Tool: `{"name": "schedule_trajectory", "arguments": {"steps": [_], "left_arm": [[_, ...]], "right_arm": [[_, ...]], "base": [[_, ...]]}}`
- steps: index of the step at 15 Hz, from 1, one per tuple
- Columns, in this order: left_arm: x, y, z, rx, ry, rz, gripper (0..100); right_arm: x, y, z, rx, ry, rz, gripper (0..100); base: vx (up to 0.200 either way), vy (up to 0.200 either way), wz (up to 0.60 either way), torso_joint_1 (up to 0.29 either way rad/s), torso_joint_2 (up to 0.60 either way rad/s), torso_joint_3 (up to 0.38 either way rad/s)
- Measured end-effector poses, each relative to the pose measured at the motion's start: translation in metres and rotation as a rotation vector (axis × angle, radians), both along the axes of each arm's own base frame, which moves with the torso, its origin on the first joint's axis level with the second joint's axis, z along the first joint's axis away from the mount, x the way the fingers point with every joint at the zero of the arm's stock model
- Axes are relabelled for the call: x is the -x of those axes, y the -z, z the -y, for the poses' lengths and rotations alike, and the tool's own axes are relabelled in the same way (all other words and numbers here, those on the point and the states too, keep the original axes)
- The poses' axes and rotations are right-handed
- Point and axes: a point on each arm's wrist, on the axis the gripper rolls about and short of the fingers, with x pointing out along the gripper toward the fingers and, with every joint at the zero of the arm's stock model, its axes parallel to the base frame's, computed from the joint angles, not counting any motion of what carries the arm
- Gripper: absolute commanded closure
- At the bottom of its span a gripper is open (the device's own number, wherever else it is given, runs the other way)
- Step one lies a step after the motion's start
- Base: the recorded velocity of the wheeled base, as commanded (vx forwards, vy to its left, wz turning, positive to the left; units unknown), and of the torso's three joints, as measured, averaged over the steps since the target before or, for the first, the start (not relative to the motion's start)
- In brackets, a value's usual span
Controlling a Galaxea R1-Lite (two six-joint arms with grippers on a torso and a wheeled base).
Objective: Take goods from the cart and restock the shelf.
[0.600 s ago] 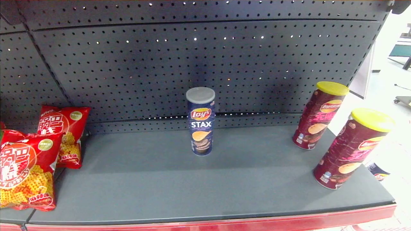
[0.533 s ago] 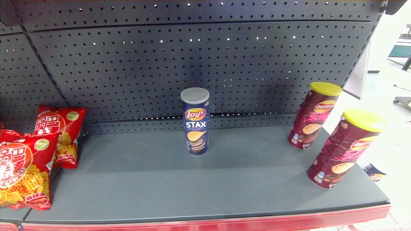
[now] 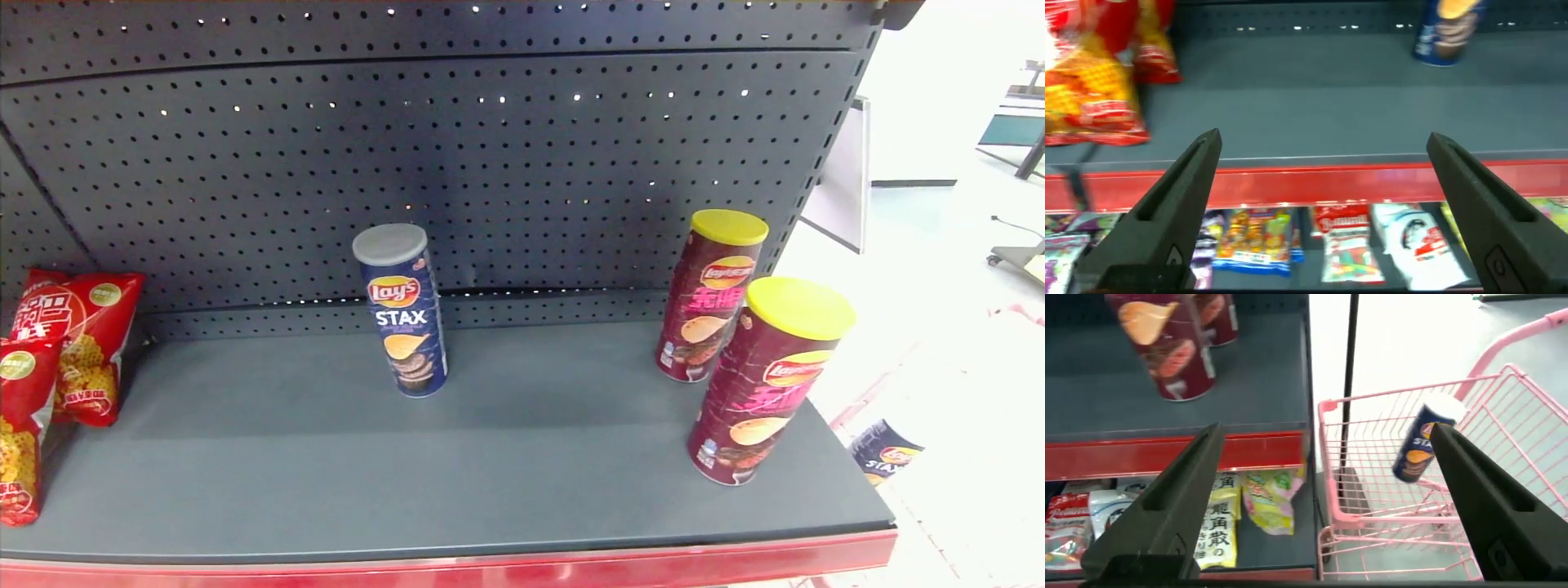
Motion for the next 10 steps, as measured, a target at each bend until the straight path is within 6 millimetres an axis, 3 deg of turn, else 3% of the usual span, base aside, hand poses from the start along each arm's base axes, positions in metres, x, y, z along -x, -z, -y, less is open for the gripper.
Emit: {"name": "schedule_trajectory", "arguments": {"steps": [10], "left_arm": [[0.0000, 0.0000, 0.0000, 0.001, 0.000, 0.000, 0]], "right_arm": [[0.0000, 0.0000, 0.0000, 0.000, -0.001, 0.000, 0]], "base": [[0.000, -0.200, 0.00, 0.001, 0.00, 0.004]]}}
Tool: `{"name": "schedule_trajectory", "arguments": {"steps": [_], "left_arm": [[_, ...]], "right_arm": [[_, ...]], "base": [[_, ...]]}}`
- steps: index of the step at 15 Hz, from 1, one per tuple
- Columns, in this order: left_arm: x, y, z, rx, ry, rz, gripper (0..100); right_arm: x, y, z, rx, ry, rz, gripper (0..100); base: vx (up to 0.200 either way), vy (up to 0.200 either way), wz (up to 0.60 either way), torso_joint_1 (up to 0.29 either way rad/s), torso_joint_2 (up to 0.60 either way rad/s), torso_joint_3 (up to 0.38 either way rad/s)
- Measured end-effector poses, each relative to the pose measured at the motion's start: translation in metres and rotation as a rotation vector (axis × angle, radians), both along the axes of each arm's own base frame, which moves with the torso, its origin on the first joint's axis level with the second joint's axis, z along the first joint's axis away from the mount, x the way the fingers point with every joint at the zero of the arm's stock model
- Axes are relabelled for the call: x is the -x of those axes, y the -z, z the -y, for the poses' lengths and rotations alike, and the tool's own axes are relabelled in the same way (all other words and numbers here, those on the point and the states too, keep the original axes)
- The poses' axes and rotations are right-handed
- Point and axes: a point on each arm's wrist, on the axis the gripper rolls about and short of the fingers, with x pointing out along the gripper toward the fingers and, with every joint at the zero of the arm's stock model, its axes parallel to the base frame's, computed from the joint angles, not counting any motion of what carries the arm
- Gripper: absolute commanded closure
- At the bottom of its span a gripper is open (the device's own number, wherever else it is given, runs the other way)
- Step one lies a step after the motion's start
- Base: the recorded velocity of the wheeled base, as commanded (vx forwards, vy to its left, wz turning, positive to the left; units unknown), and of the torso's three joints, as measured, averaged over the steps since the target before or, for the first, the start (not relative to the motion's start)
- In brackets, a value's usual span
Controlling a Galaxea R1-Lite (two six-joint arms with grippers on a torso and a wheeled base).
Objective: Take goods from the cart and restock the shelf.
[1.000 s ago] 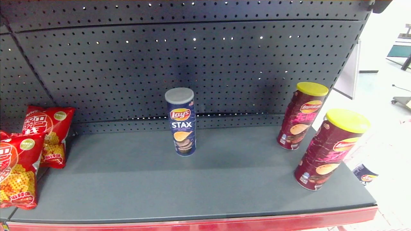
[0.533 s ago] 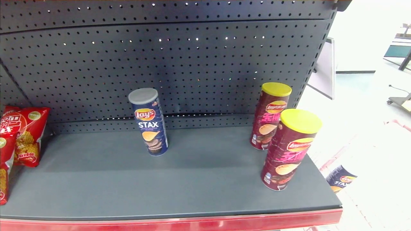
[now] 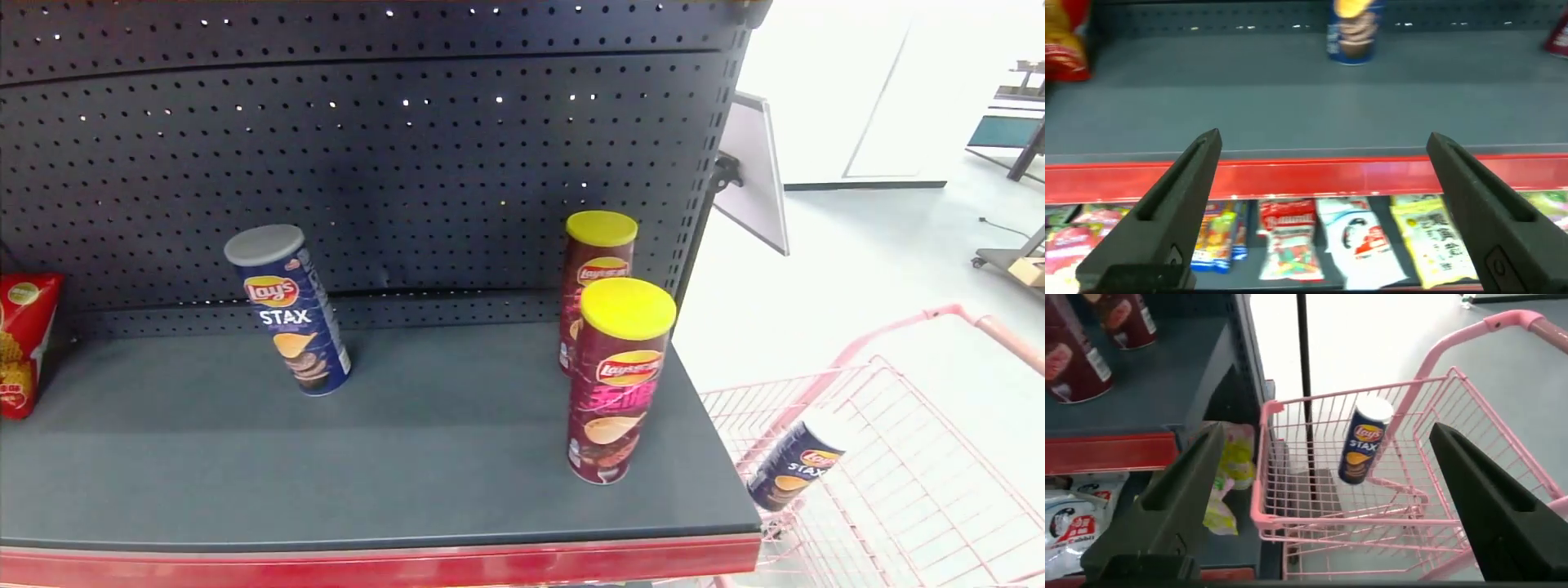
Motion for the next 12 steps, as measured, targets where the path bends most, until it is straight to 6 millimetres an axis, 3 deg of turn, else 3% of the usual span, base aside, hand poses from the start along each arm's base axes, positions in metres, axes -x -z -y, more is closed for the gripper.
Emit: {"name": "schedule_trajectory", "arguments": {"steps": [12], "left_arm": [[0.0000, 0.0000, 0.0000, 0.000, 0.000, 0.000, 0]], "right_arm": [[0.0000, 0.0000, 0.0000, 0.000, 0.000, 0.000, 0]], "base": [[0.000, -0.200, 0.00, 0.001, 0.00, 0.002]]}}
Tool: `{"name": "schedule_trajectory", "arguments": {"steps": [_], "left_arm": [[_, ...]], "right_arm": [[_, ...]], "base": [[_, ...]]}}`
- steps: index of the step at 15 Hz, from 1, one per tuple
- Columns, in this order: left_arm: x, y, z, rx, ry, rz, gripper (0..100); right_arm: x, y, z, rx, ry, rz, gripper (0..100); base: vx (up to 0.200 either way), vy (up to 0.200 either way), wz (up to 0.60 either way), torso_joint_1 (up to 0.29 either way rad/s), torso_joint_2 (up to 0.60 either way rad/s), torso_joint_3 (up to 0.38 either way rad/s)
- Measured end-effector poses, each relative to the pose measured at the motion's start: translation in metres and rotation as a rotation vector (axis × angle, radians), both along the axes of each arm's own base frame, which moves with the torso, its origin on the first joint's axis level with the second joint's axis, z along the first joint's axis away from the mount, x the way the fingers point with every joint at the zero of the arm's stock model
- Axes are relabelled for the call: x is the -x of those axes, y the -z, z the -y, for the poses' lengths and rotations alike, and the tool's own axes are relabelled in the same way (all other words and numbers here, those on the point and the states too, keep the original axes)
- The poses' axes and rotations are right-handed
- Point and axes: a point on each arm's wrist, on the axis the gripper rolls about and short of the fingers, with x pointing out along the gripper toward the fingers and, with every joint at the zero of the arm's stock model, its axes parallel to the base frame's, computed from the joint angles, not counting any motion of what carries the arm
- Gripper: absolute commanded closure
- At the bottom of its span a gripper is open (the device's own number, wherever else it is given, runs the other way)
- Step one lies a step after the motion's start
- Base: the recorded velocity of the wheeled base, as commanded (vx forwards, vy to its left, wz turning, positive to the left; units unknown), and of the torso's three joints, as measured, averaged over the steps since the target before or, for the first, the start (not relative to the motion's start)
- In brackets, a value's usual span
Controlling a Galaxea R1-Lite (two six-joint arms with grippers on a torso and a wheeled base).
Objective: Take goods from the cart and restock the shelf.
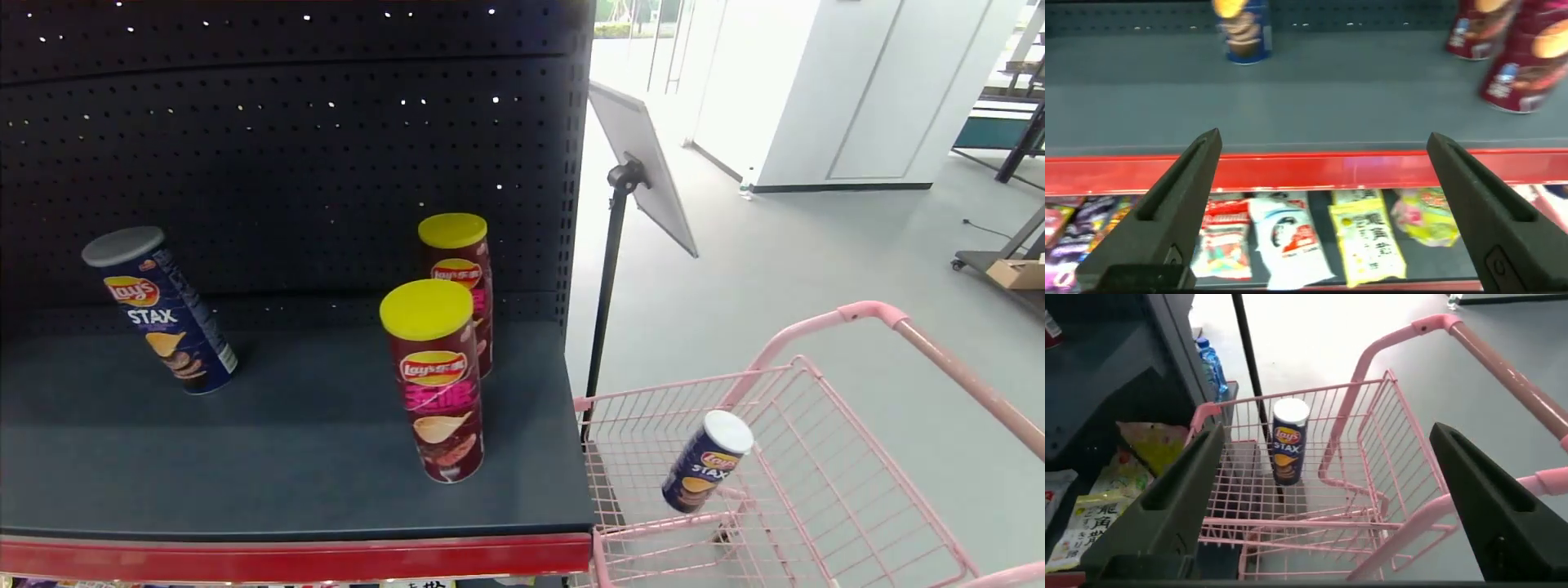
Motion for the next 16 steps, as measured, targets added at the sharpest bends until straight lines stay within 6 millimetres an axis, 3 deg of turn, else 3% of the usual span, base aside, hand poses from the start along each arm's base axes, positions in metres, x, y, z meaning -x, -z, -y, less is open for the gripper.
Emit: {"name": "schedule_trajectory", "arguments": {"steps": [16], "left_arm": [[0.0000, 0.0000, 0.0000, 0.005, 0.000, 0.000, 0]], "right_arm": [[0.0000, 0.0000, 0.0000, 0.001, -0.001, 0.000, 0]], "base": [[0.000, 0.000, 0.00, 0.000, 0.00, 0.000]]}}
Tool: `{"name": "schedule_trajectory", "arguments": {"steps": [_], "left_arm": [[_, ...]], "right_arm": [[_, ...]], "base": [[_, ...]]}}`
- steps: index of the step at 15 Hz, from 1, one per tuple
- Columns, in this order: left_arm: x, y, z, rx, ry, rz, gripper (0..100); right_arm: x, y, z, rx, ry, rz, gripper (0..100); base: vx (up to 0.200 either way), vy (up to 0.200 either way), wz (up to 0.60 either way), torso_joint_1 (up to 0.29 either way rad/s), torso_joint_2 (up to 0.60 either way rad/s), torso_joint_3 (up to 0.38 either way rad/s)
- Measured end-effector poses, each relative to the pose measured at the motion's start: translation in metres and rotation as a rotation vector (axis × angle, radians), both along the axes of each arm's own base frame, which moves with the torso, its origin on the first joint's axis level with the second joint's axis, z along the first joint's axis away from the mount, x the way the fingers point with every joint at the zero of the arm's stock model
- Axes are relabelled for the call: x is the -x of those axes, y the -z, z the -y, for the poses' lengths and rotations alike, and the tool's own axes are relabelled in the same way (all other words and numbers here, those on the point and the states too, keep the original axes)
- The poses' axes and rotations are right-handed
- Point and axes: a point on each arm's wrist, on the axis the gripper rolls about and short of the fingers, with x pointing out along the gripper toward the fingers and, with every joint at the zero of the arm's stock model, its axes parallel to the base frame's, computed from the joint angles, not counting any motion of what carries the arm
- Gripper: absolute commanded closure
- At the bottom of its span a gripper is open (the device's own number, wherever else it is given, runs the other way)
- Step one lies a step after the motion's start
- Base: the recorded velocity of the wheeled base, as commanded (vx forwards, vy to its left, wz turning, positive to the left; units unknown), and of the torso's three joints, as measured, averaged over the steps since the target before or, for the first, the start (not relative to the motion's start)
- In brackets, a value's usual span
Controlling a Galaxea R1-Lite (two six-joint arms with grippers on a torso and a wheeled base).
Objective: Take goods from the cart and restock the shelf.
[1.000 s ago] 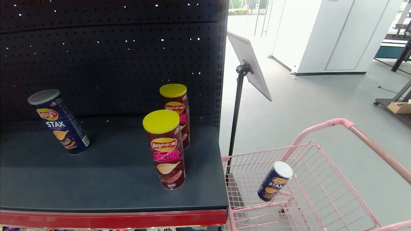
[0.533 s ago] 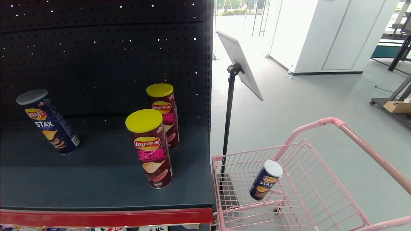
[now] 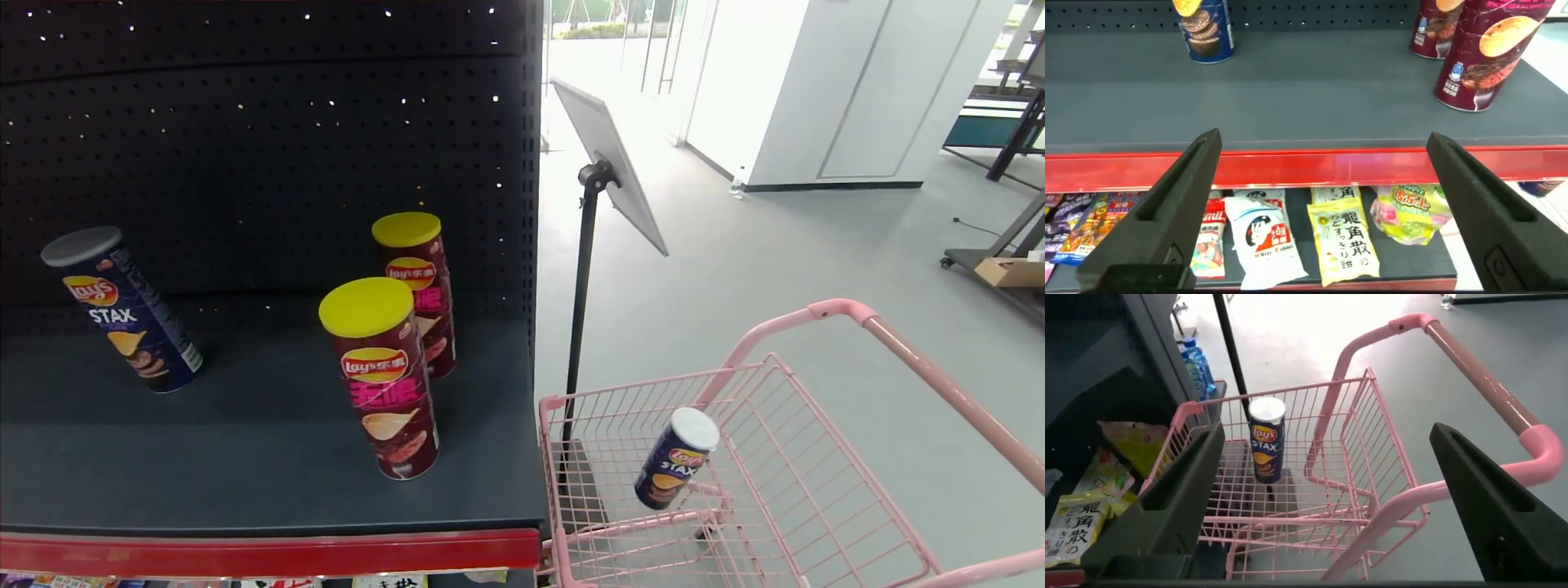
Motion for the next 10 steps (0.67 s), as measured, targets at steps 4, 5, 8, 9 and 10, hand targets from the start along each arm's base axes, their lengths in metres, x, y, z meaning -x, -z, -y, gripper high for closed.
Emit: {"name": "schedule_trajectory", "arguments": {"steps": [4, 5, 8, 9, 10], "left_arm": [[0.0000, 0.0000, 0.0000, 0.000, 0.000, 0.000, 0], [0.0000, 0.0000, 0.0000, 0.000, 0.000, 0.000, 0], [0.0000, 0.0000, 0.0000, 0.000, 0.000, 0.000, 0], [0.0000, 0.0000, 0.0000, 0.001, 0.000, 0.000, 0], [0.0000, 0.0001, 0.0000, 0.001, 0.000, -0.001, 0]], "right_arm": [[0.0000, 0.0000, 0.0000, -0.001, 0.001, 0.000, 0], [0.0000, 0.0000, 0.0000, -0.001, 0.001, 0.000, 0], [0.0000, 0.0000, 0.0000, -0.001, 0.000, 0.000, 0], [0.0000, 0.0000, 0.0000, -0.001, 0.000, 0.000, 0], [0.0000, 0.0000, 0.0000, -0.001, 0.000, 0.000, 0]], "base": [[0.000, 0.000, 0.00, -0.088, 0.19, 0.103], [0.000, 0.000, 0.00, -0.139, 0.32, 0.178], [0.000, 0.000, 0.00, -0.145, 0.32, 0.183], [0.000, 0.000, 0.00, -0.149, 0.35, 0.188], [0.000, 0.000, 0.00, -0.154, 0.36, 0.193]]}}
